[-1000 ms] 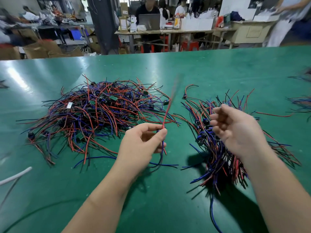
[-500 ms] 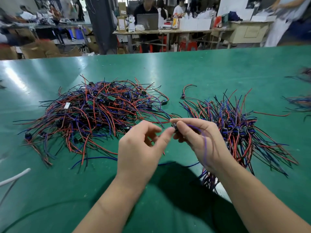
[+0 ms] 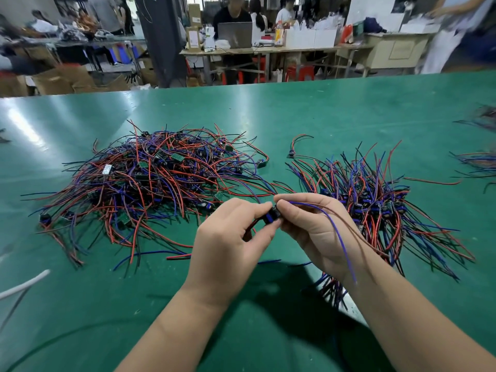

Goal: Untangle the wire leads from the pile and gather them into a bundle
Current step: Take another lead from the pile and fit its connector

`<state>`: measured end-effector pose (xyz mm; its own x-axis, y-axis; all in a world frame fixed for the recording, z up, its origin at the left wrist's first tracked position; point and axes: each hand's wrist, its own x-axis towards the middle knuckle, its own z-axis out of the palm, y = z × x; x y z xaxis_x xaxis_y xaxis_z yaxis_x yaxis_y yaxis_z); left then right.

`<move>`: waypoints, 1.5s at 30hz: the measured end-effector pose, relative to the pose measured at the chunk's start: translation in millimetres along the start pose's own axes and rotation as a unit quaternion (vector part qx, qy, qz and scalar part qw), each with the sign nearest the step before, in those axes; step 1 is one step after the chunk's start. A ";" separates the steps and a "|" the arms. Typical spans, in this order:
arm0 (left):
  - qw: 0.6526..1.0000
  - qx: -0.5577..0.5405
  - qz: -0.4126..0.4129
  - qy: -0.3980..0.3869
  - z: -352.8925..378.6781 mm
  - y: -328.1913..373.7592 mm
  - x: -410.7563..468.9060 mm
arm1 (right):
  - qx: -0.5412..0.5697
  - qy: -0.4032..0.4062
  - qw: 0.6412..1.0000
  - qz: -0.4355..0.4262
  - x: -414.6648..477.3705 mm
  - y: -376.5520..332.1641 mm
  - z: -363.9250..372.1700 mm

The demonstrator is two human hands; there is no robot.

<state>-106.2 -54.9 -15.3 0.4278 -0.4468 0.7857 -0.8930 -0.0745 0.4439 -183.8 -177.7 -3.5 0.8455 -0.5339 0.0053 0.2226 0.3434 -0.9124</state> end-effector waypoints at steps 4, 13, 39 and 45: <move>0.999 0.027 0.000 -0.024 4.4 -1.3 -3.0 | 0.051 0.110 0.992 0.023 8.9 -9.4 -8.2; 0.997 0.027 0.007 -0.070 22.2 7.7 -10.2 | 0.159 0.268 0.949 -0.041 23.0 -29.5 -44.9; 0.978 -0.088 -0.182 0.050 10.7 -14.9 -4.0 | -0.353 0.030 0.923 -0.146 -5.7 8.5 5.0; 0.993 -0.081 -0.013 -0.090 13.4 -3.3 -8.3 | -0.257 0.092 0.942 -0.192 -0.1 -4.8 -9.4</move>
<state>-108.7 -62.9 -29.1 0.4047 -0.5998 0.6903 -0.8416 0.0509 0.5376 -189.5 -186.6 -3.0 0.6413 -0.6835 0.3486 0.1907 -0.2981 -0.9353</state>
